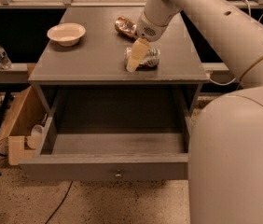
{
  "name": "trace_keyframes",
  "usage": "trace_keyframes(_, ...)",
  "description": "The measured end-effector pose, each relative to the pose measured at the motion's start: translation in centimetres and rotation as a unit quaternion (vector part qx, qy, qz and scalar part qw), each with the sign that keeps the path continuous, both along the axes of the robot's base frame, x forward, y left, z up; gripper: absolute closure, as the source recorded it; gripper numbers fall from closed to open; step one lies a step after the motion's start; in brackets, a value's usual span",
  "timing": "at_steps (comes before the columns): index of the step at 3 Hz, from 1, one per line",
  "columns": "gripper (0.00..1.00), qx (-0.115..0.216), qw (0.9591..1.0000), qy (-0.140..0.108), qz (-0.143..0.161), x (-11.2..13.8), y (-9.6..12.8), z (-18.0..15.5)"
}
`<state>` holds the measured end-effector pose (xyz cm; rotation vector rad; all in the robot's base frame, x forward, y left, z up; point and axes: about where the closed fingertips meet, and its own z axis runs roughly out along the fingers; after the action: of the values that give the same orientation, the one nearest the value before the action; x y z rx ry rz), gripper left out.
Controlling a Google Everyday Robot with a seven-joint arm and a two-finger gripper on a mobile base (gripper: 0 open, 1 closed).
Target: Place 7up can into top drawer
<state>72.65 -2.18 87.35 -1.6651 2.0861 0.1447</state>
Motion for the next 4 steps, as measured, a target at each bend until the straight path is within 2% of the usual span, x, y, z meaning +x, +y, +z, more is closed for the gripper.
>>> trace_keyframes(1, 0.23, -0.011, 0.9998, 0.017, -0.001, 0.7, 0.2, -2.2)
trace_keyframes(2, 0.46, -0.019, 0.9994, 0.029, -0.005, 0.7, -1.0, -3.4)
trace_keyframes(3, 0.69, -0.012, 0.9997, 0.019, -0.009, -0.1, -2.6, -2.2)
trace_keyframes(4, 0.92, 0.014, 0.9999, -0.008, -0.003, -3.1, -3.8, 1.0)
